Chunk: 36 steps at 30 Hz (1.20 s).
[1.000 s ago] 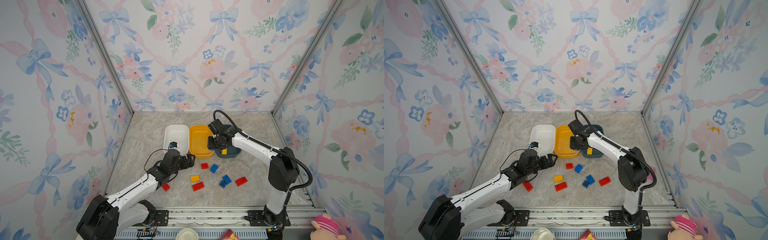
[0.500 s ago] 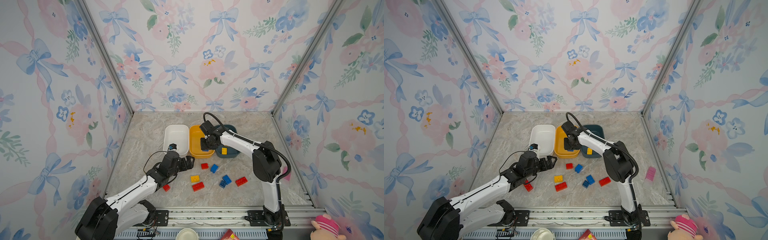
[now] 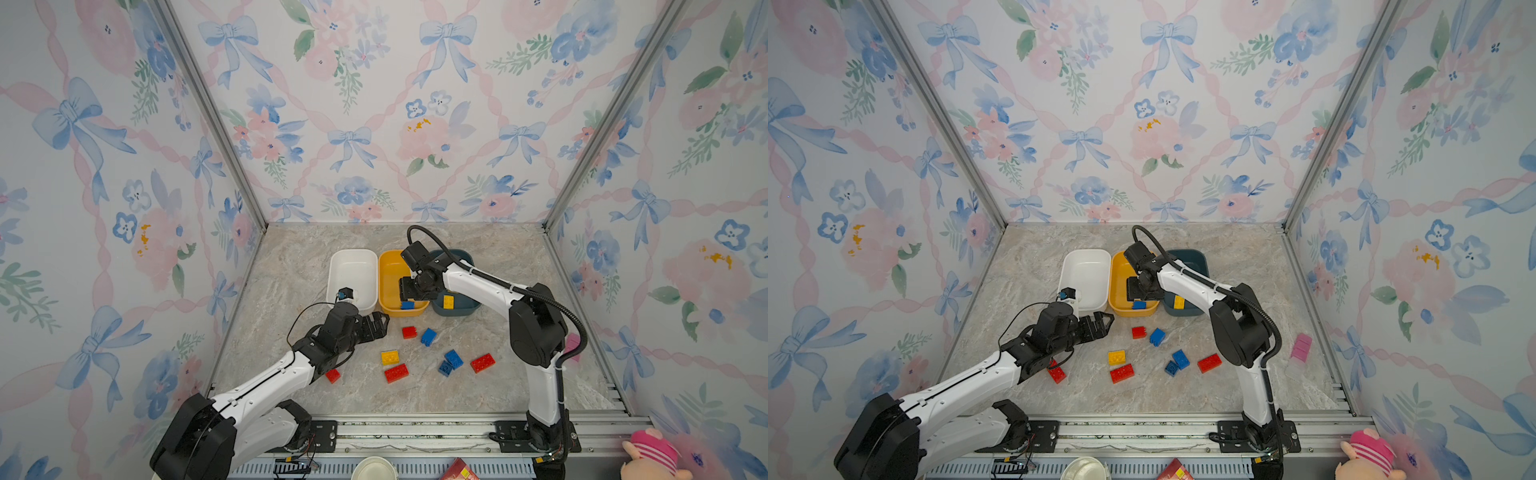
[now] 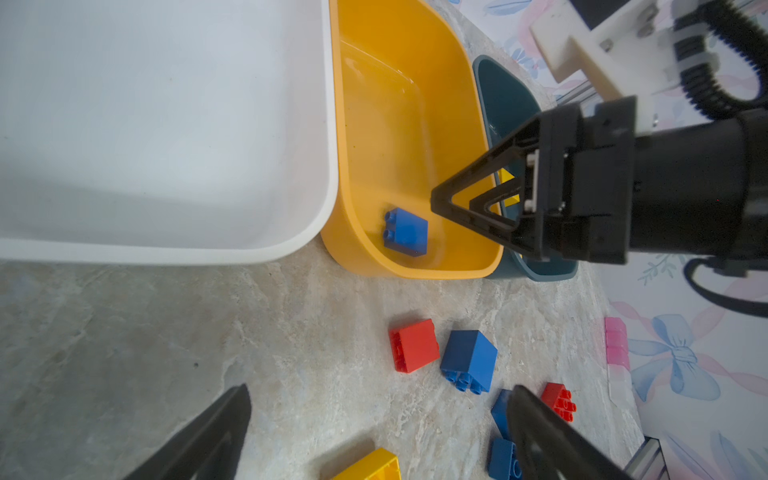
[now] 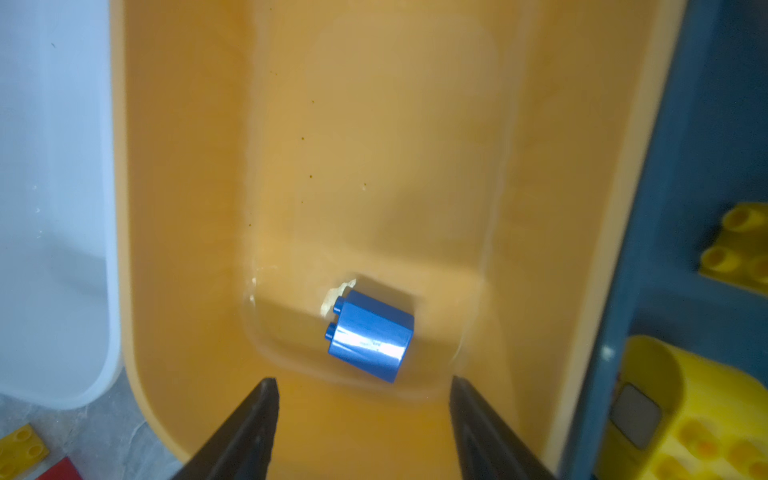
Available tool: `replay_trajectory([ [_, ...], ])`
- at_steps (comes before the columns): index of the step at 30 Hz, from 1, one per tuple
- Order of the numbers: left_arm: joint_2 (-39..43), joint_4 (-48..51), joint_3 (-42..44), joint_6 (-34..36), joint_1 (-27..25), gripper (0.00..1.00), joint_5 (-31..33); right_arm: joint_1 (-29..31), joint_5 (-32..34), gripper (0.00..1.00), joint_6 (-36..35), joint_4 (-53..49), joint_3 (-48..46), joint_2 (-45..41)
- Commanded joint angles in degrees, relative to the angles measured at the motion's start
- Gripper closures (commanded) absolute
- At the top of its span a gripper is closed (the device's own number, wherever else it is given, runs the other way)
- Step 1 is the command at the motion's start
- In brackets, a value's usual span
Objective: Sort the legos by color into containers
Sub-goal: 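Open the right gripper to drop the blue brick into the yellow bin, then lower the right gripper onto a second blue brick and grasp it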
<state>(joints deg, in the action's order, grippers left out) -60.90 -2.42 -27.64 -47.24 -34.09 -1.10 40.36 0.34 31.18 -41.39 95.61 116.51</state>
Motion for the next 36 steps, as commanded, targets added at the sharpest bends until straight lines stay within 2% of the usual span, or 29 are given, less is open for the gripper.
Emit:
replay_trajectory([
  [1,0.17,0.96,0.21,-0.31,0.34,0.02,0.59,0.68,-1.30,0.30,-2.51,-1.89,-3.04,-6.05],
  [12,0.56,0.98,0.22,-0.13,0.69,0.02,1.01,1.07,-5.88,0.25,-15.84,-1.67,-18.76,-19.26],
  [21,1.89,1.04,0.98,0.13,1.04,0.02,1.23,4.14,-3.76,0.21,-27.93,1.07,-26.20,-20.47],
  [36,2.81,1.55,2.40,-0.48,1.16,0.02,2.04,5.48,-1.32,0.16,-31.22,6.21,-30.66,-17.12],
])
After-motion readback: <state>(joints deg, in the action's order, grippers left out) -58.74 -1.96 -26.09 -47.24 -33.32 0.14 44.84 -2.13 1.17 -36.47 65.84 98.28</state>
